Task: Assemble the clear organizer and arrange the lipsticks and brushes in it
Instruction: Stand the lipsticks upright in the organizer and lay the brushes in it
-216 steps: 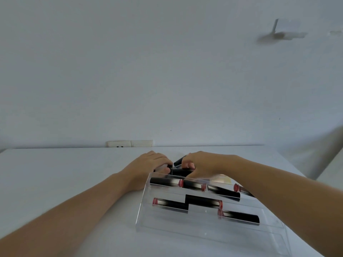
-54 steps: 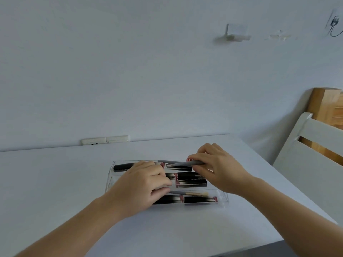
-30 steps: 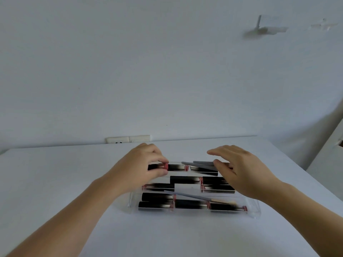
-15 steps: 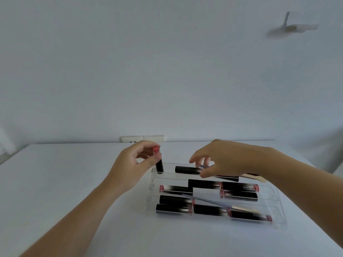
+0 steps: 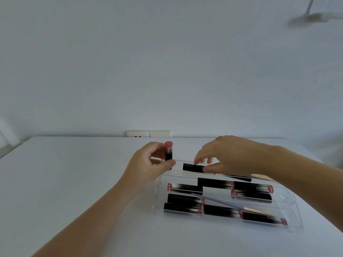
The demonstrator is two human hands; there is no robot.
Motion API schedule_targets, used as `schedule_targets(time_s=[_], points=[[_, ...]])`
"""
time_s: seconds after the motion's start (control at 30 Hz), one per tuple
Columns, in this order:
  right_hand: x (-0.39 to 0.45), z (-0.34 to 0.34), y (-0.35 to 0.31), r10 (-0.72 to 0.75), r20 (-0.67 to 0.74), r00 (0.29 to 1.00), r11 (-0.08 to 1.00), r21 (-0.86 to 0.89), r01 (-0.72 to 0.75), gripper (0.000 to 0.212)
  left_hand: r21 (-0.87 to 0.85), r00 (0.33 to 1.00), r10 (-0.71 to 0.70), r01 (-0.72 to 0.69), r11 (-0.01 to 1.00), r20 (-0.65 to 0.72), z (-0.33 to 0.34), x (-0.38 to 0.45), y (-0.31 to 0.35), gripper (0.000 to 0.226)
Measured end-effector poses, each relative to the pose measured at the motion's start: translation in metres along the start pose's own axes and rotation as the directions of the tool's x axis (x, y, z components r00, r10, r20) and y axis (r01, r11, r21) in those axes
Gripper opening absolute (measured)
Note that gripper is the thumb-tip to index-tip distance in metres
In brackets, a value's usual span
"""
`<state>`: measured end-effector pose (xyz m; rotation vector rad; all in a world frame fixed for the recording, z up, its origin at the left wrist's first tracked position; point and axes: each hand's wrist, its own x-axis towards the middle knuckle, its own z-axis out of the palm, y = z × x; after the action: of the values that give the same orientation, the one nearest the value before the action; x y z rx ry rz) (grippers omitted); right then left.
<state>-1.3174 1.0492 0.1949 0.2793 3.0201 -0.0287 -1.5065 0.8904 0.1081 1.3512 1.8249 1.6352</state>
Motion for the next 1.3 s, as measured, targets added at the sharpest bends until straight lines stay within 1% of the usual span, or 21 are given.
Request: schedule_targets(time_s=[0.1,0.17,0.37,0.43,0.53,0.63,0.67,0.73,0.8,0.83,0.9,0.97,1.1,1.17,1.23,1.3], points=[[0.011,0.0,-0.002,-0.045,-0.018,0.999,0.996,0.079,0.046,0.02,0.012,1.0,-0.014,0.014,1.0,-0.01,0.002,0.002,0.001,0.02],[0.02,-0.001,-0.004,-0.075,-0.001,0.997,0.994,0.078,0.075,0.025,0.002,1.0,-0.013,0.013,1.0,0.004,0.002,0.002,0.0,0.019],[0.038,-0.007,-0.012,-0.104,0.185,0.977,0.992,-0.051,0.116,0.046,-0.066,1.0,-0.014,0.016,0.998,0.024,0.002,0.0,0.002,0.019],[0.04,-0.007,-0.014,-0.117,0.203,0.972,0.987,-0.084,0.136,0.045,-0.059,1.0,-0.015,0.016,0.998,0.021,0.002,0.0,0.002,0.017],[0.039,-0.008,-0.015,-0.135,0.13,0.982,0.987,-0.068,0.145,0.035,-0.06,1.0,-0.024,0.024,0.998,-0.002,0.002,0.001,0.0,0.018],[0.033,-0.008,-0.013,-0.107,0.03,0.994,0.994,-0.005,0.107,0.03,-0.058,1.0,-0.008,0.008,0.998,-0.015,0.003,0.0,0.001,0.024],[0.031,-0.007,-0.011,-0.098,-0.024,0.995,0.994,0.047,0.099,0.029,-0.056,1.0,0.002,-0.003,0.998,-0.018,0.003,0.0,0.001,0.029],[0.027,-0.005,-0.007,-0.07,-0.167,0.983,0.971,0.215,0.106,0.029,-0.022,0.999,0.037,-0.038,0.999,-0.015,0.002,-0.001,0.002,0.037],[0.021,-0.001,-0.002,0.022,-0.3,0.954,0.915,0.39,0.101,0.032,0.039,0.997,0.079,-0.078,0.996,-0.013,0.001,-0.002,0.001,0.044],[0.019,0.001,-0.001,0.09,-0.338,0.937,0.875,0.476,0.088,0.032,0.061,0.996,0.091,-0.09,0.994,-0.017,0.001,-0.003,0.0,0.046],[0.017,0.005,0.0,0.213,-0.356,0.91,0.781,0.622,0.061,0.027,0.091,0.994,0.103,-0.101,0.991,-0.023,0.001,-0.003,0.0,0.049],[0.017,0.007,0.0,0.288,-0.348,0.892,0.714,0.699,0.042,0.02,0.105,0.994,0.108,-0.105,0.989,-0.023,0.0,-0.003,0.002,0.052],[0.014,0.009,-0.001,0.386,-0.333,0.861,0.643,0.766,0.008,0.034,-0.012,0.993,0.117,-0.117,0.993,0.001,-0.003,-0.005,0.006,0.052],[0.014,0.009,-0.001,0.419,-0.307,0.854,0.596,0.803,-0.004,0.037,-0.023,0.993,0.12,-0.119,0.993,0.02,-0.004,-0.006,0.007,0.053],[0.014,0.008,0.003,0.435,-0.243,0.867,0.503,0.865,-0.009,0.037,-0.026,0.992,0.12,-0.12,0.992,0.028,-0.003,-0.006,0.005,0.053],[0.012,0.006,0.008,0.423,-0.138,0.896,0.343,0.939,-0.017,0.04,-0.024,0.991,0.133,-0.133,0.991,0.012,-0.003,-0.005,0.002,0.051]])
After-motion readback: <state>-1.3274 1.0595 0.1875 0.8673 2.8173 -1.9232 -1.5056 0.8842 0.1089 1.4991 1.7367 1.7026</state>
